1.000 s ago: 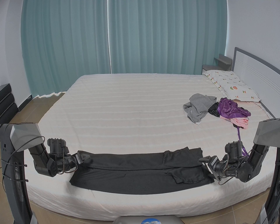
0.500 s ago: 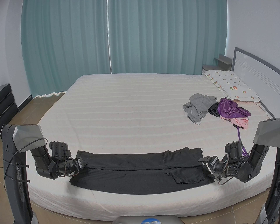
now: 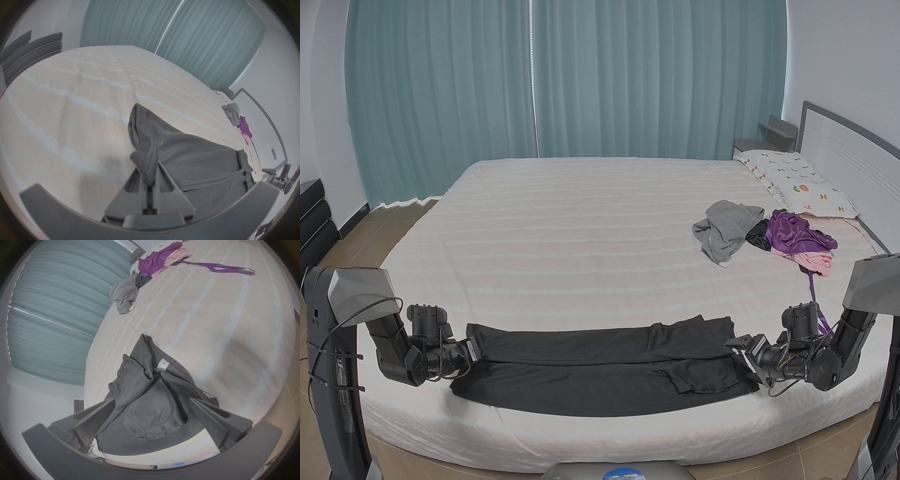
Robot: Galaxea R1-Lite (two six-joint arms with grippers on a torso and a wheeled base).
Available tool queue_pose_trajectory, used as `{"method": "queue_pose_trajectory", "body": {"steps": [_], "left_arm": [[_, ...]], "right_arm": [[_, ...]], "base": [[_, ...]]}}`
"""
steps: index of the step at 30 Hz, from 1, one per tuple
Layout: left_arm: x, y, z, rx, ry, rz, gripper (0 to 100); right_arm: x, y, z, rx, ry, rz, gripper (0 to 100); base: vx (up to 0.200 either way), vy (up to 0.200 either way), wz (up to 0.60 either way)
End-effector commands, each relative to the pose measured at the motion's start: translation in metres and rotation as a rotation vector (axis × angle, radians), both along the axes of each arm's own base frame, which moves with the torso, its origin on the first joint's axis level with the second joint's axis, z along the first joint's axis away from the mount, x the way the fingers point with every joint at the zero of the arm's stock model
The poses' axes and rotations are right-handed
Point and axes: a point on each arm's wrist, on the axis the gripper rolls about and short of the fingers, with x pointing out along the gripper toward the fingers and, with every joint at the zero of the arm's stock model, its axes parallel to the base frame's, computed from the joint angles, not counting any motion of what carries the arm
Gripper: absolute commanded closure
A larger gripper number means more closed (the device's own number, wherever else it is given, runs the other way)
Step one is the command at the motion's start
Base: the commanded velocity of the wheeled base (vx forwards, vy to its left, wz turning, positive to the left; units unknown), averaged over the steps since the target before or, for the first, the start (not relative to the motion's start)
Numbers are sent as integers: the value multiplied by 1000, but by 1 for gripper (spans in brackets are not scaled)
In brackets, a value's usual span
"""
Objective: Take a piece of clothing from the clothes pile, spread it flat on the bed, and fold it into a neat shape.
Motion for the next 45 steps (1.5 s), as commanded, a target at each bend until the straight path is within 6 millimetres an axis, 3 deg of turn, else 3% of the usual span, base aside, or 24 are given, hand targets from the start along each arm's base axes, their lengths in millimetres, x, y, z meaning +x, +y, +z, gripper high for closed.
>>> {"method": "queue_pose_trajectory", "body": {"steps": [1,9,15,27,45], "left_arm": [[1,-1,1,-1,-9,28,100],[3,-2,3,-17,-27,43,100],[6,-2,5,-27,-39,50,100],[12,-8,11,-78,-86,84,100],[11,-21,37,-79,-147,96,100]], "right_arm": [[0,0,0,1,-2,1,0],[0,0,0,2,-1,-1,0],[0,0,0,2,-1,-1,0],[0,0,0,1,0,0,0],[0,0,0,0,-1,-1,0]], "base": [[0,0,0],[0,0,0],[-200,0,0],[0,0,0],[0,-200,0]]}}
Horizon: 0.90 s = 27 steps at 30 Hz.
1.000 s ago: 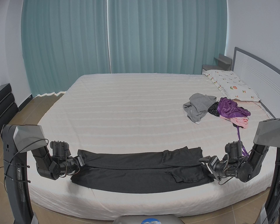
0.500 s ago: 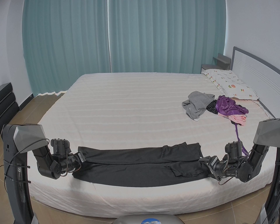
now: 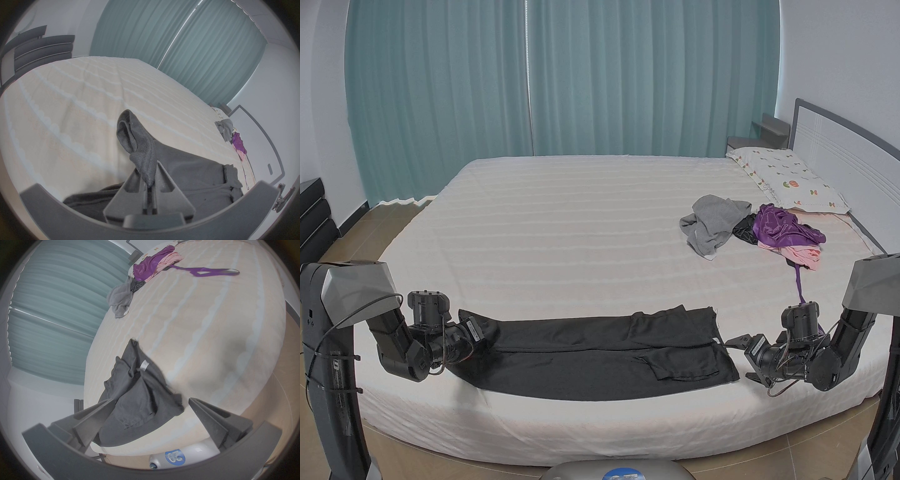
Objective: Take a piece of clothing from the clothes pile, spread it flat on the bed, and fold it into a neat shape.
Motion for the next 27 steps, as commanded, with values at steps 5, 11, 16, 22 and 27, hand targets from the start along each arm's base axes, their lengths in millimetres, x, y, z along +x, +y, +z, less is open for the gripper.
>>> {"method": "queue_pose_trajectory", "body": {"steps": [5,11,16,22,27], "left_arm": [[-4,-15,24,-41,-51,-13,100],[-10,-25,33,-45,-60,-36,100],[-11,-33,38,-56,-71,-24,100],[-10,-47,41,-44,-83,-40,100],[-6,-70,46,-24,-97,-68,100]], "right_arm": [[0,1,0,0,1,2,0],[0,1,0,0,1,2,0],[0,1,0,0,1,2,0],[0,1,0,0,1,2,0],[0,1,0,0,1,2,0]], "base": [[0,-200,0],[0,-200,0],[0,-200,0],[0,-200,0],[0,-200,0]]}}
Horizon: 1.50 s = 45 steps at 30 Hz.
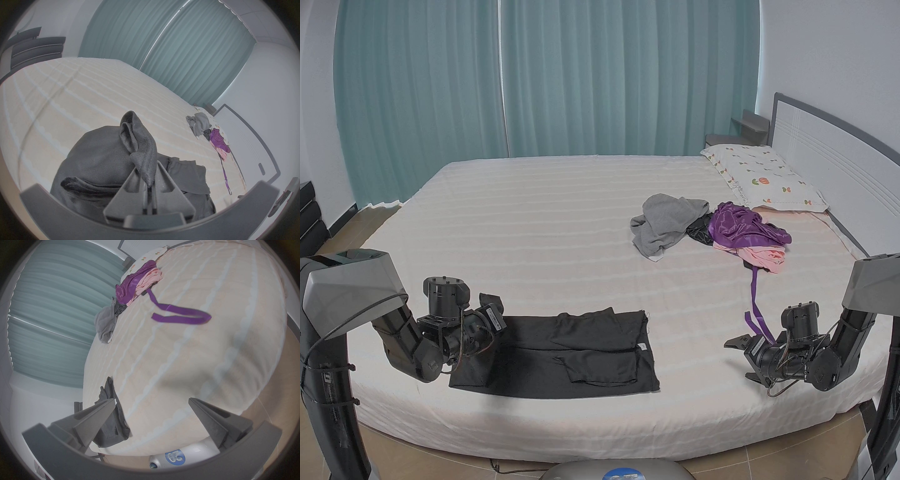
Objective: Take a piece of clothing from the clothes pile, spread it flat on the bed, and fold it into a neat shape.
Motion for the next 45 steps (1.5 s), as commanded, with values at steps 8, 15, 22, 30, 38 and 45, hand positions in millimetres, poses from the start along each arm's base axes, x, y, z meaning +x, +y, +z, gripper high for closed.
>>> {"method": "queue_pose_trajectory", "body": {"steps": [8,15,22,30,38,45], "left_arm": [[11,-50,13,34,30,-87,100],[16,-72,19,44,39,-126,100],[31,-82,7,80,67,-103,100],[36,-101,-15,112,83,-106,100],[39,-104,-19,126,78,-85,0],[33,-94,-6,88,77,-12,0]], "right_arm": [[0,0,0,0,1,1,0],[0,0,-2,-2,5,2,0],[-1,2,-2,-3,6,9,0],[-1,2,-2,-9,5,16,0],[-1,2,-3,-11,6,17,0],[-1,2,-3,-12,6,18,0]], "base": [[0,-200,0],[0,-200,0],[0,-86,0],[0,0,0],[0,0,0],[0,0,0]]}}
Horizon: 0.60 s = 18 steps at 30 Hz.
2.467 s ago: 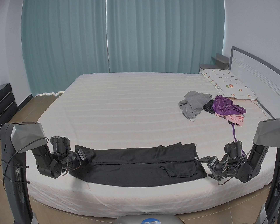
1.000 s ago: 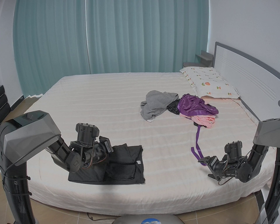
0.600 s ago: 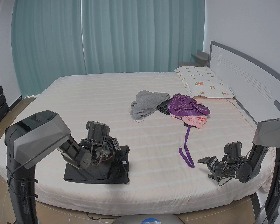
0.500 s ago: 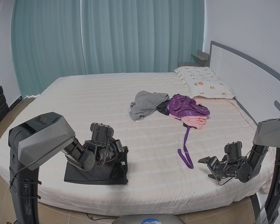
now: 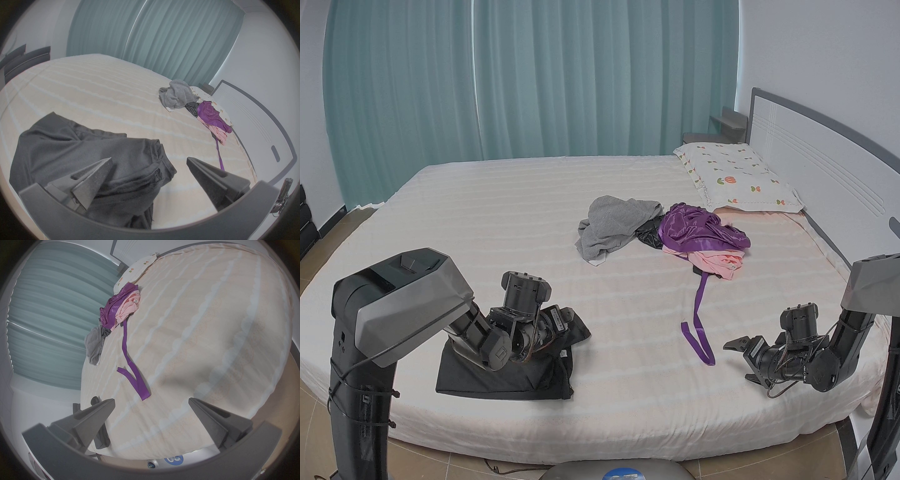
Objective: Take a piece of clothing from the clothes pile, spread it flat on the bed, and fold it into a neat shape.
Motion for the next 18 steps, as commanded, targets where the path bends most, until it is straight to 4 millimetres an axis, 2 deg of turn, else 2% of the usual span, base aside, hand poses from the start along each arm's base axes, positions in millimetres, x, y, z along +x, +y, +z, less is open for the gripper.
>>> {"method": "queue_pose_trajectory", "body": {"steps": [1,3,6,11,15,18], "left_arm": [[-7,11,13,-55,4,59,0],[-7,17,16,-78,5,85,0],[-11,47,29,-158,15,193,0],[-21,81,36,-244,48,270,0],[-26,98,40,-343,83,311,0],[-32,104,42,-417,113,311,0]], "right_arm": [[0,0,0,1,2,1,0],[0,0,0,-1,1,1,0],[0,0,0,2,0,1,0],[0,0,0,2,0,1,0],[0,0,0,1,0,2,0],[0,0,0,2,0,1,0]], "base": [[0,0,0],[0,0,0],[0,0,0],[0,0,0],[0,0,0],[0,0,0]]}}
